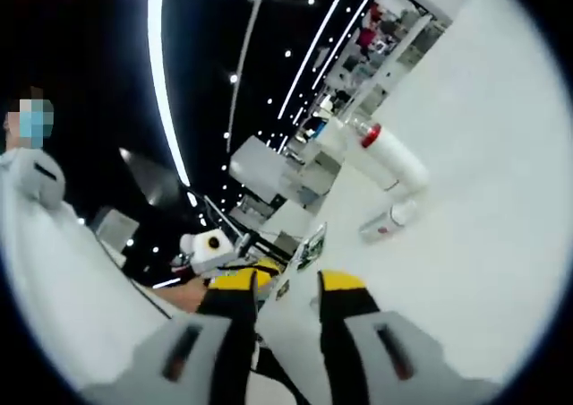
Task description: Arrange the skincare products in the storage area until every visible bottle or jar stands upright without overlapping.
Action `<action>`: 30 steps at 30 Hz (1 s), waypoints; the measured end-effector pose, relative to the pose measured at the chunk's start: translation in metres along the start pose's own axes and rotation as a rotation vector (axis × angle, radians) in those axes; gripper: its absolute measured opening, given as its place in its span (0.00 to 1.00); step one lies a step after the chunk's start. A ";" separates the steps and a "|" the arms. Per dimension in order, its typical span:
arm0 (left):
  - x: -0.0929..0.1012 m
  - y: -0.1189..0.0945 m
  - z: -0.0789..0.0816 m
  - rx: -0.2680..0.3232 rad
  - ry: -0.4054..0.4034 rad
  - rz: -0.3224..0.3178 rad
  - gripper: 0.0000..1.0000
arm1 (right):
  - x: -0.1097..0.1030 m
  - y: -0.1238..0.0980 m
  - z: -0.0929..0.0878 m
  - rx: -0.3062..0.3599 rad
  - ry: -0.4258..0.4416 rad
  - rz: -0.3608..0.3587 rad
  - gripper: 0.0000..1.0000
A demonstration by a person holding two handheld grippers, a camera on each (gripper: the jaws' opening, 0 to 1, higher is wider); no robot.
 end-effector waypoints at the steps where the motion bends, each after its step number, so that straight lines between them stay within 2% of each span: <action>1: 0.001 0.002 0.000 -0.008 0.038 -0.013 0.01 | 0.001 0.000 -0.001 -0.007 -0.005 -0.006 0.23; 4: 0.002 0.006 -0.005 -0.061 0.163 -0.027 0.01 | 0.004 0.000 -0.005 -0.028 0.003 -0.028 0.23; 5: 0.001 0.006 -0.008 -0.082 0.177 -0.029 0.01 | 0.004 0.002 -0.008 -0.037 -0.002 -0.027 0.23; 8: -0.002 0.008 -0.009 -0.102 0.163 -0.014 0.04 | 0.003 0.004 -0.012 -0.056 -0.008 -0.026 0.24; 10: -0.017 0.010 -0.011 -0.163 0.049 0.056 0.14 | 0.002 0.007 -0.018 -0.088 -0.048 -0.036 0.25; 11: -0.019 0.010 -0.010 -0.166 0.051 0.059 0.17 | 0.002 0.007 -0.019 -0.092 -0.049 -0.037 0.25; 12: -0.022 0.011 -0.008 -0.161 0.068 0.072 0.22 | 0.002 0.006 -0.019 -0.090 -0.046 -0.036 0.27; 13: -0.029 0.012 -0.006 -0.163 0.106 0.127 0.25 | 0.002 0.006 -0.019 -0.088 -0.044 -0.034 0.28; 14: -0.034 0.013 -0.006 -0.189 0.177 0.145 0.29 | 0.002 0.004 -0.019 -0.070 -0.046 -0.038 0.29; 15: -0.038 0.014 -0.007 -0.206 0.198 0.166 0.33 | 0.002 0.002 -0.019 -0.063 -0.044 -0.041 0.29; 17: -0.043 0.016 -0.008 -0.228 0.253 0.199 0.35 | 0.002 0.001 -0.019 -0.062 -0.042 -0.045 0.30; 18: -0.046 0.017 -0.012 -0.264 0.281 0.215 0.35 | 0.003 -0.001 -0.020 -0.061 -0.046 -0.054 0.31; 19: -0.051 0.017 -0.024 -0.357 0.263 0.233 0.35 | 0.005 -0.002 -0.020 -0.064 -0.044 -0.061 0.31; 22: -0.055 0.020 -0.029 -0.390 0.286 0.251 0.39 | 0.005 -0.002 -0.022 -0.070 -0.042 -0.062 0.32; 25: -0.065 0.018 -0.041 -0.484 0.324 0.308 0.43 | 0.005 0.001 -0.025 -0.082 -0.052 -0.064 0.32; 30: -0.072 0.021 -0.058 -0.578 0.390 0.305 0.46 | 0.005 0.005 -0.027 -0.073 -0.052 -0.062 0.33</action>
Point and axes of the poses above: the point that each gripper's makers call its tool centre point, and the gripper's own axes: y roughly forward along the fingers, x roughly to its right, z roughly out of its top, the point moved 3 cm from there along -y, roughly backward along the fingers, and after that the axes turned 12 degrees about z, right-handed, at the moved point
